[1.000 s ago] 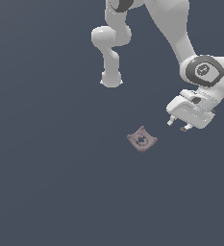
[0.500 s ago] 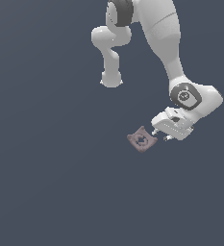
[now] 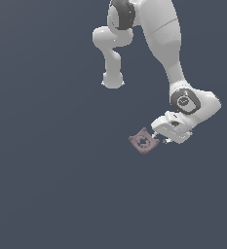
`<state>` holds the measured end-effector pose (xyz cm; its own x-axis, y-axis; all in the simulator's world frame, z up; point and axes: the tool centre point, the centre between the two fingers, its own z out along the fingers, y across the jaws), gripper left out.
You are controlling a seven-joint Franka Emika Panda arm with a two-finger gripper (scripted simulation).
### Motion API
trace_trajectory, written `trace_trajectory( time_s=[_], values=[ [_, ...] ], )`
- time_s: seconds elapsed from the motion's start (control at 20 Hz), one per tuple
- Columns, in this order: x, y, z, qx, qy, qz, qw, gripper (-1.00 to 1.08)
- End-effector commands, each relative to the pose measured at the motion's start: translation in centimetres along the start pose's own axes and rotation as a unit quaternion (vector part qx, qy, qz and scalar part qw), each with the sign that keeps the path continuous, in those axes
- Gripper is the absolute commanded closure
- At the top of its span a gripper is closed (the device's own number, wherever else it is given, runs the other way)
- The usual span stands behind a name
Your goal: Pick up the object and move it to a goal position.
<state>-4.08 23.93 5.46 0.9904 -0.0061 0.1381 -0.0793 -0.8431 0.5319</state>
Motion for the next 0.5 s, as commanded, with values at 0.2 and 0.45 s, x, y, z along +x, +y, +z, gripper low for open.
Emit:
trace_trajectory(
  time_s=[0.2,0.45],
  values=[
    [-0.3,-0.5,0.2,0.000,0.001,-0.001,1.0000,-0.60],
    [-0.3,-0.6,1.6,0.000,0.002,-0.001,1.0000,-0.60]
  ],
)
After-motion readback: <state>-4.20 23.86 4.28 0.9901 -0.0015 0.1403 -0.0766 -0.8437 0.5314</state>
